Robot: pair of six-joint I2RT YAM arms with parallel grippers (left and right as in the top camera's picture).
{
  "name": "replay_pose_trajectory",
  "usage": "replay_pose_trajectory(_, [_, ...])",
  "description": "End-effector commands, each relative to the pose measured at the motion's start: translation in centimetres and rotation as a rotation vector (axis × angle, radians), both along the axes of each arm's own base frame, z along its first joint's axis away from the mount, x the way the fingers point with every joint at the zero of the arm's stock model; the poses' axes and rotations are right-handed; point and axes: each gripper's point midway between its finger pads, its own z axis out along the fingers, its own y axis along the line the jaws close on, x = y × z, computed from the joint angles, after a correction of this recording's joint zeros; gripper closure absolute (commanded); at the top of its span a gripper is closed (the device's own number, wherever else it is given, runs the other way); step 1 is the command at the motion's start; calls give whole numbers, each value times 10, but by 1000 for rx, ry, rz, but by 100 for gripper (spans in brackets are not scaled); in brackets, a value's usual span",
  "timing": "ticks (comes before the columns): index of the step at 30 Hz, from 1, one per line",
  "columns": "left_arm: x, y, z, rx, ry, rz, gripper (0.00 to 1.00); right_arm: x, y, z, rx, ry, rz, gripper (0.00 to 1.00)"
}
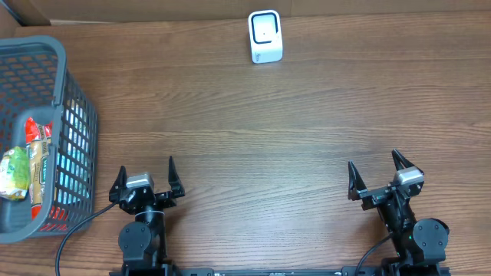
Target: Scan the item barcode
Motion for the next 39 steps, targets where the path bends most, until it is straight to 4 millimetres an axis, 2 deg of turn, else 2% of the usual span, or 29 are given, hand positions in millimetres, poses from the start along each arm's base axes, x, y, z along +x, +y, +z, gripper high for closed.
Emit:
replay_pose_trajectory(1, [0,-3,1,10,-5,-16,0,0,3,-2,3,-2,12,0])
replay_pose_trajectory(30, [0,-2,7,-21,-37,-6,1,0,3,-2,3,-2,12,0])
replay_pose_trajectory(39, [0,-2,27,-63,-112,-11,0,0,3,-2,3,-2,12,0])
